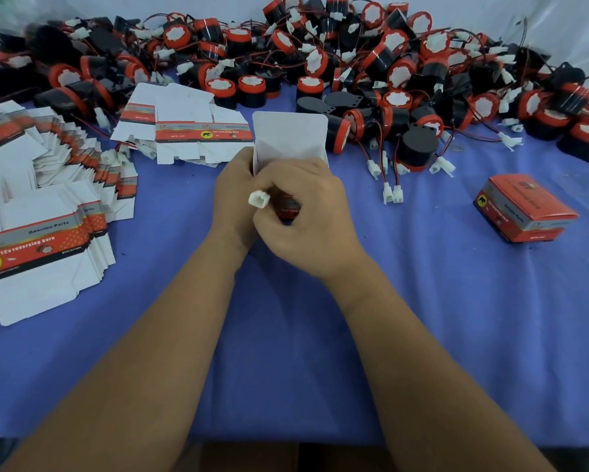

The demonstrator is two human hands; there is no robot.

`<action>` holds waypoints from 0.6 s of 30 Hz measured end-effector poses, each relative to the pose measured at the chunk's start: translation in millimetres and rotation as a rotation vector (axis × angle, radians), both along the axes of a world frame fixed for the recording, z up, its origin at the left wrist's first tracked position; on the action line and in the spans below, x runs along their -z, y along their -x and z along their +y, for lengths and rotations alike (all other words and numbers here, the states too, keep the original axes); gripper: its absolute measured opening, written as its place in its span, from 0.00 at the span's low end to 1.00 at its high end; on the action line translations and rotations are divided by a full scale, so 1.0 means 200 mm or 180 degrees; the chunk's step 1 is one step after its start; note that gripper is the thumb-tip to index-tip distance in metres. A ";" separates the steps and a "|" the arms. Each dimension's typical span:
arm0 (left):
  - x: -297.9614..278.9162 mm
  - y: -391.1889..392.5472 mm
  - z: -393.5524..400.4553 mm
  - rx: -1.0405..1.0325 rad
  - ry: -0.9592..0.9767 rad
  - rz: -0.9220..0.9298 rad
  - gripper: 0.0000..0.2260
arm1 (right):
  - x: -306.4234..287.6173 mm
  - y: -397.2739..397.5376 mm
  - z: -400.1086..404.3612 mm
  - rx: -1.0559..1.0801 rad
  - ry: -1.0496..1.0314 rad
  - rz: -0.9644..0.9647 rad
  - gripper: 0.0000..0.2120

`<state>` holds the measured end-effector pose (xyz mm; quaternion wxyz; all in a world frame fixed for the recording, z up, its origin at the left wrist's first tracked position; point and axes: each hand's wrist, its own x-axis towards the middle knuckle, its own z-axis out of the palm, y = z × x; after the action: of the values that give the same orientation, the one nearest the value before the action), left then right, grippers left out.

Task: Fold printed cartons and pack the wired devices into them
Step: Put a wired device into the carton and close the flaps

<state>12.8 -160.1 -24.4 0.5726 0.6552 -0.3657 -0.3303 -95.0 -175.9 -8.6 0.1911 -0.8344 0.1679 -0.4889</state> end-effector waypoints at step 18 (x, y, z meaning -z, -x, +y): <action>-0.02 0.00 -0.03 -0.0031 0.0170 -0.0419 0.13 | -0.07 0.09 -0.13 0.0476 -0.1968 -0.0941 0.05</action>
<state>12.1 -165.4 -20.5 0.5663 0.6617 -0.4081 -0.2738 -113.6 -201.2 5.8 0.4206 -0.6426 0.3392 -0.5432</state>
